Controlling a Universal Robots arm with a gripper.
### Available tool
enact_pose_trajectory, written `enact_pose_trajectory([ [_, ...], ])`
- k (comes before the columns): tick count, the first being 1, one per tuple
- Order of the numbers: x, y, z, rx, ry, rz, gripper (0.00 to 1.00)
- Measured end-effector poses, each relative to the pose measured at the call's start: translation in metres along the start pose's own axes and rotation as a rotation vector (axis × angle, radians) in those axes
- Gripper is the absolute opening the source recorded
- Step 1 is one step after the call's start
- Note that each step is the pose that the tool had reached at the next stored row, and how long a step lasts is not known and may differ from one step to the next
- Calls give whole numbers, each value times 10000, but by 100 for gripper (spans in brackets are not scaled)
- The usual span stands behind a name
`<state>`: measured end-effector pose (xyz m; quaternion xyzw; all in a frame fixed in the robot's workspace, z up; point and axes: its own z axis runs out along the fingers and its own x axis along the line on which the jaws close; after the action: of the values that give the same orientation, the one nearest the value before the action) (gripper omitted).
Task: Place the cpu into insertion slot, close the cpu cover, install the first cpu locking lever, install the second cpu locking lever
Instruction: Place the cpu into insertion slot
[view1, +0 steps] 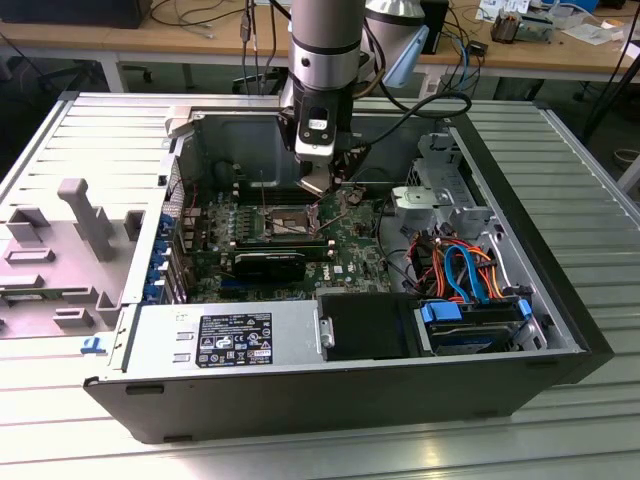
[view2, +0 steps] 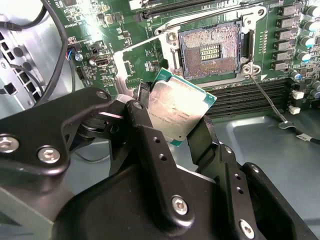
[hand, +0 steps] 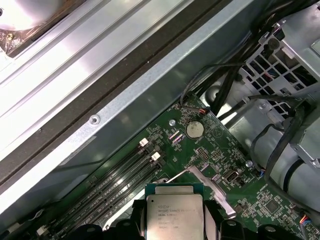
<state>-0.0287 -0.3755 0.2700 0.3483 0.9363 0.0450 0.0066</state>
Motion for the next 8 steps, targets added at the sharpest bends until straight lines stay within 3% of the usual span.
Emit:
enact_pose_trajectory([
  [8,0,0,1,-3,-12,131,55],
])
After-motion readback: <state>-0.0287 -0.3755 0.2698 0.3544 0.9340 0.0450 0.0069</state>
